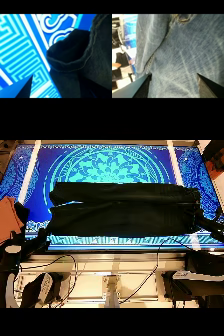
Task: Fold the clothes and pants, and hang the long-sleeved shirts on hangers.
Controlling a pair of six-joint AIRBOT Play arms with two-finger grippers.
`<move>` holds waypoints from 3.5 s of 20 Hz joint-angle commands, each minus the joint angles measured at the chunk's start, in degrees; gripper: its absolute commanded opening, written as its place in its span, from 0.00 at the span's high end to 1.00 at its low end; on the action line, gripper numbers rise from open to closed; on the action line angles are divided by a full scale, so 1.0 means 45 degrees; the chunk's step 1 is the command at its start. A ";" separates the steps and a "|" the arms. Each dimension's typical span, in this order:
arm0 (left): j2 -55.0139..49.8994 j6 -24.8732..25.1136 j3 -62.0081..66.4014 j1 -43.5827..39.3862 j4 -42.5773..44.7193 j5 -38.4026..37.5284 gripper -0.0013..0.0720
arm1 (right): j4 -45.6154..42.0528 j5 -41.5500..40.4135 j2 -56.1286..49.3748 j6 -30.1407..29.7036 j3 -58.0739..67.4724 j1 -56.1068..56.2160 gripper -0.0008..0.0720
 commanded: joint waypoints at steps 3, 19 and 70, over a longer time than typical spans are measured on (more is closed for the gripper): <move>-0.2127 0.3789 0.0398 0.0005 -0.4022 0.0602 0.22 | 0.0083 0.0486 0.0000 0.0000 -0.0010 0.0024 0.13; -0.2793 0.6873 0.2166 -0.2871 -0.4235 0.0330 0.96 | -0.1404 0.1987 0.1117 0.0656 -0.0087 -0.2370 0.95; -0.5401 0.2424 1.0856 -0.2992 0.2890 -0.2108 0.96 | -0.3439 -0.3070 0.4017 0.8947 0.3104 -0.0889 0.95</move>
